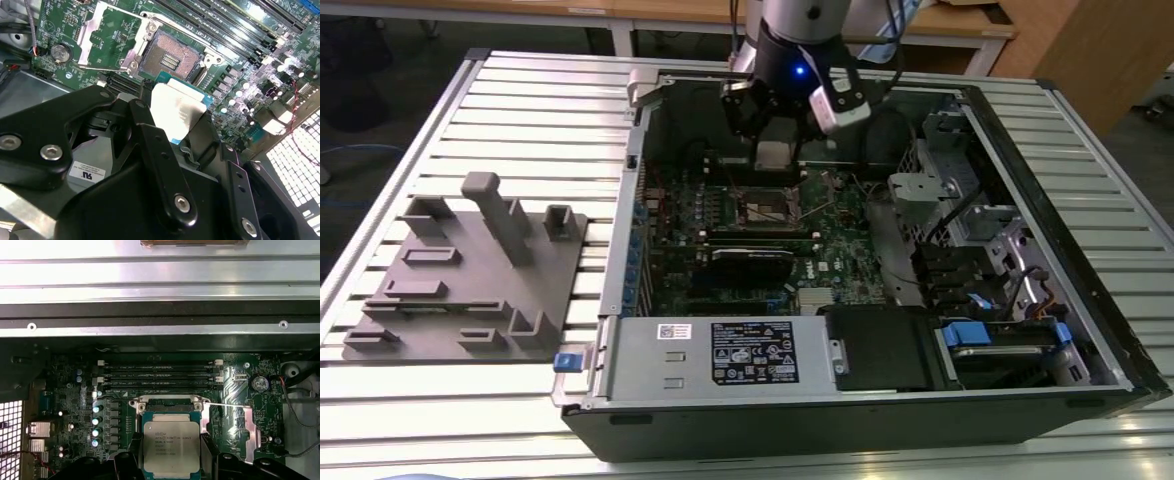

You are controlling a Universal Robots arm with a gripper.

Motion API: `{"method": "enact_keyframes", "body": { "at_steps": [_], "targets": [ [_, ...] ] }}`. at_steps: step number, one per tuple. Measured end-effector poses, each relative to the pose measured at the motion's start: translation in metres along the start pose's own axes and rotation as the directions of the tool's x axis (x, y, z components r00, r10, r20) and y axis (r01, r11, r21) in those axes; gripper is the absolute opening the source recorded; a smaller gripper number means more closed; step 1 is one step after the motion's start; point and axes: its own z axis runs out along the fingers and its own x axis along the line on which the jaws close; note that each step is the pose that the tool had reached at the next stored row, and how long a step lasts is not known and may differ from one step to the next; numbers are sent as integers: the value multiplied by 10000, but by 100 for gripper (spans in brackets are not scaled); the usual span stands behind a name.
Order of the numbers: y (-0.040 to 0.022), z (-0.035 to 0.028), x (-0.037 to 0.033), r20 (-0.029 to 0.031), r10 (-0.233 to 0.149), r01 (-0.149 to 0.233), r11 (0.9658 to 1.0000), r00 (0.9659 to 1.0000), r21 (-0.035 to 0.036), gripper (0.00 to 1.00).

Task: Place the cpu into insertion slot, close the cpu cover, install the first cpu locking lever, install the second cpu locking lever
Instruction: 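Place the cpu into insertion slot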

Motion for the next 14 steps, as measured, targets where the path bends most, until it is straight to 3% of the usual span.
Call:
{"method": "enact_keyframes", "body": {
  "at_steps": [14],
  "targets": [
    [-4, 49, 1, 0, 0, 0, 10000, 10000, 0, 54]
  ]
}}
